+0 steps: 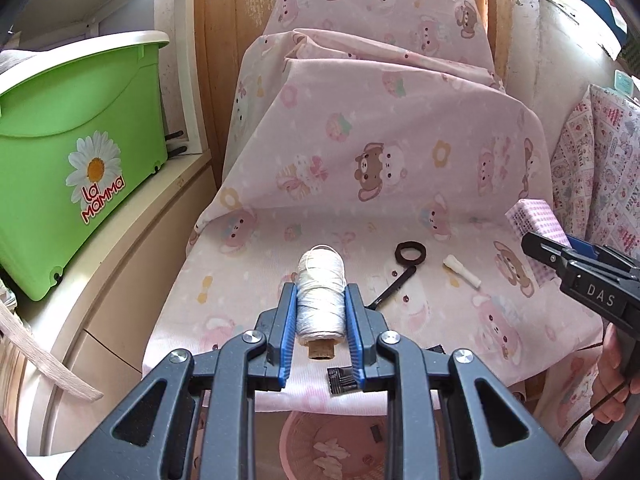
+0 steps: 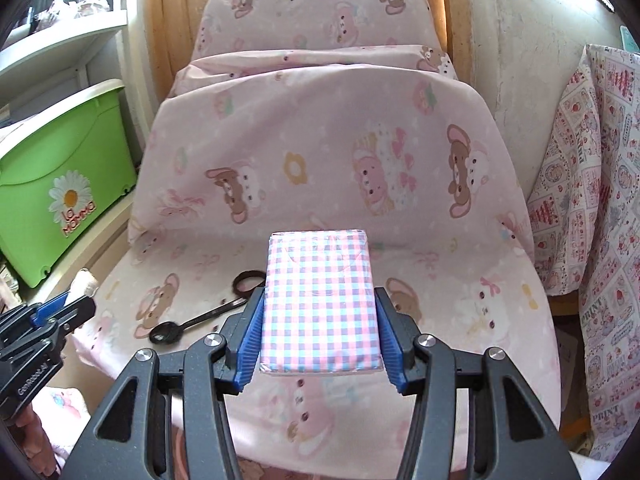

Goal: Collect trash
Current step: 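Carry the spool in the left tool and pack in the right tool down over the basket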

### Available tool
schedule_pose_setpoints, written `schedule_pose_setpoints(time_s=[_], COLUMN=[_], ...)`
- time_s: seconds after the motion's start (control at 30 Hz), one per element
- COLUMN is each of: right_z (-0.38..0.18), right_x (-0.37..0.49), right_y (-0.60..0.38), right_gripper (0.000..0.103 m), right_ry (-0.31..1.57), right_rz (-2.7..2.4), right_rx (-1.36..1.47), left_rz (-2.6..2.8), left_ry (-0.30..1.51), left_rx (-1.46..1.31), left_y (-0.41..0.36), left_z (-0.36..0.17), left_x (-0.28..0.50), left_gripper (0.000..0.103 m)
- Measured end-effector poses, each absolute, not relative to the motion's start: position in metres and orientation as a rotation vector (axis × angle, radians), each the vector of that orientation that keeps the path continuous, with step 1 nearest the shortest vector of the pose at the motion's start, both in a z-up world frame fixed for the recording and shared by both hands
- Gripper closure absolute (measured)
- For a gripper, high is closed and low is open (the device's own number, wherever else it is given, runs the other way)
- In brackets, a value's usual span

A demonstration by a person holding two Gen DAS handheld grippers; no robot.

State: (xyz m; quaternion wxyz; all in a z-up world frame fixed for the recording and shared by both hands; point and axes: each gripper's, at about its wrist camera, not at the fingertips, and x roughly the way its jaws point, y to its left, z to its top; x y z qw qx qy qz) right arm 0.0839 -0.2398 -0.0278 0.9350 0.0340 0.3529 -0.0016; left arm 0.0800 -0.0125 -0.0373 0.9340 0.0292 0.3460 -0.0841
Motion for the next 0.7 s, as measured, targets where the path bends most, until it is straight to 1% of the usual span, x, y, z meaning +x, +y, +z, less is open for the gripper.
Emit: schedule_pose_setpoints(time_s=[0.23,0.53,0.6,0.7], right_z=[-0.024,-0.029,-0.033,-0.045], right_x=[0.049,0.011,0.001,-0.010], right_y=[-0.217,-0.205,-0.199,-0.186], right_gripper=[0.049,0.049,0.049,0.049], right_ry=[0.706,0.716,0.723,0.777], right_rz=[0.065,0.143,0.167,0.191], right_rx=[0.017,0.086,0.104,0.101], left_rz=[-0.197,-0.207,-0.226,-0.236], left_ry=[0.708,0.763,0.796,0.898], left_rx=[0.026,0.028,0.024,0.039], left_y=[-0.007,-0.006,-0.008,-0.012], left_z=[-0.034,-0.044,-0.048,-0.067], left_x=[0.061,0.038,0.035,0.037], left_gripper=[0.081,0.081,0.081,0.081])
